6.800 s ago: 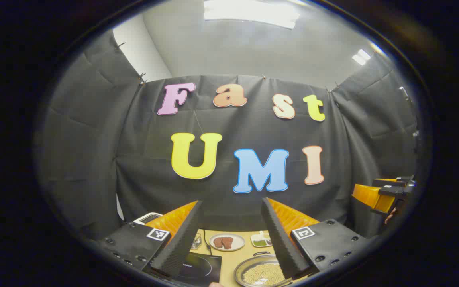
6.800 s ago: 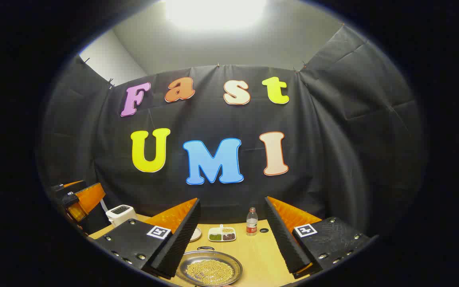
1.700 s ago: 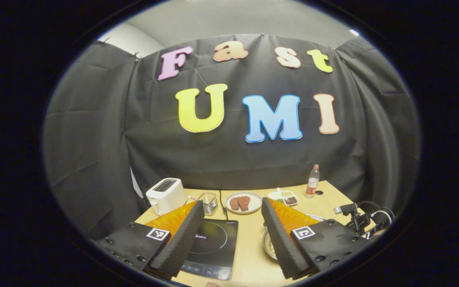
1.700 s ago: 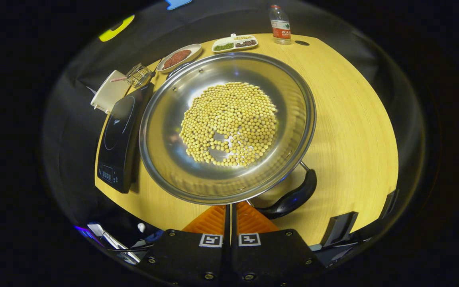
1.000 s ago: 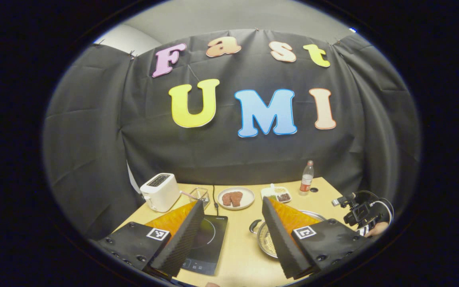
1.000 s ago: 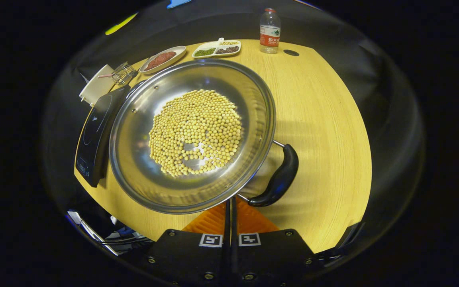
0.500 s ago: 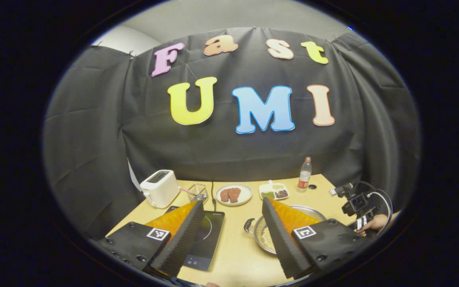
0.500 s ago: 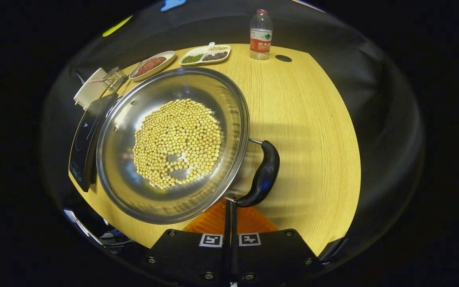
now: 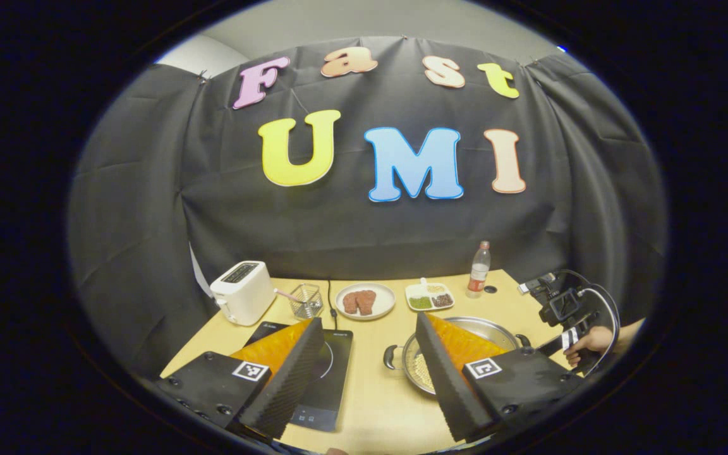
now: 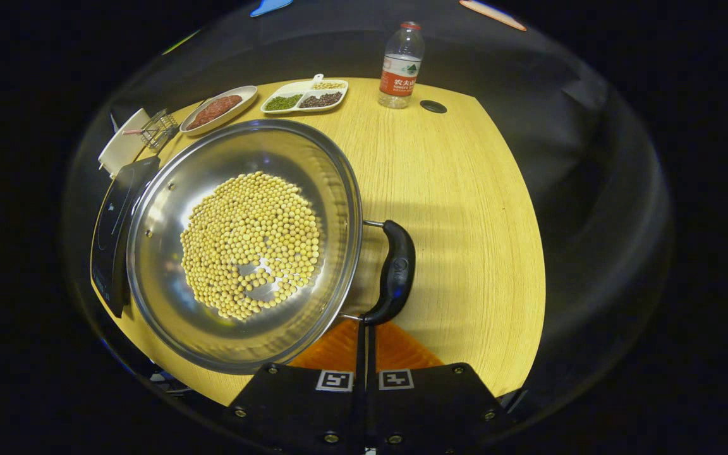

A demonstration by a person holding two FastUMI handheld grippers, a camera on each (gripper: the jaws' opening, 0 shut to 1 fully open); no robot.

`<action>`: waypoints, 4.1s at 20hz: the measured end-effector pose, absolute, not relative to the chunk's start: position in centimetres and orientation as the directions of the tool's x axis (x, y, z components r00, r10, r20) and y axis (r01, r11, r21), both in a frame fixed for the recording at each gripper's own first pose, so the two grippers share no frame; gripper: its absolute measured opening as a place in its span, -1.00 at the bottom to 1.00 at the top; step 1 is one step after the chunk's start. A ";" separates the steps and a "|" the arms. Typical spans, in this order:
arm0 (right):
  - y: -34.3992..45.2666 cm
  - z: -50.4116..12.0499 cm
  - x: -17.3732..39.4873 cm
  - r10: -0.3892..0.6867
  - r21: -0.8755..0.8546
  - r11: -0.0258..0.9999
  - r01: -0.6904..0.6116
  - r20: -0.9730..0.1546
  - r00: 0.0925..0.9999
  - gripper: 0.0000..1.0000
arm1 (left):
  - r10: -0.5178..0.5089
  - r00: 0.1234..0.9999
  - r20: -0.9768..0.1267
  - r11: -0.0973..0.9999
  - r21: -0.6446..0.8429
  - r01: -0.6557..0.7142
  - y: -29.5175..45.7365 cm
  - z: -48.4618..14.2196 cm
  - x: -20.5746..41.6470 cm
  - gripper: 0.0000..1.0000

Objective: First push the handle of the pot to place it horizontally, then grasp the pot with both hands and set it on the induction cooktop.

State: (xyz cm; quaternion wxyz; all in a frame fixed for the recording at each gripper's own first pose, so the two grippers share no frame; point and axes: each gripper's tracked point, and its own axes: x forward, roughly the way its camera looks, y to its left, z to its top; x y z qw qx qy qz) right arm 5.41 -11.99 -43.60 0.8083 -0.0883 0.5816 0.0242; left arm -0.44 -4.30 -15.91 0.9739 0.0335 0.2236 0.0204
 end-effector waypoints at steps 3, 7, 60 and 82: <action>-11.9 -43.0 5.4 -0.074 -0.110 0.990 -0.090 -0.939 0.337 -0.99 | 0.008 0.897 -0.442 0.999 0.045 0.013 -3.8 -17.0 0.9 1.00; -12.1 -41.1 4.4 -0.093 -0.102 0.995 -0.004 -0.923 0.374 -0.99 | -0.066 0.895 -0.441 0.996 0.018 0.082 -3.6 -17.7 2.6 0.95; -10.7 -45.7 11.7 -0.075 0.050 0.986 0.162 -0.729 0.681 0.48 | -0.083 0.686 -0.723 0.983 0.053 0.176 -8.3 -49.3 11.3 0.52; -10.2 -40.2 10.5 -0.071 0.056 0.985 0.160 -0.719 0.691 0.27 | -0.123 0.716 -0.687 0.986 -0.003 0.166 -8.0 -44.1 11.8 0.36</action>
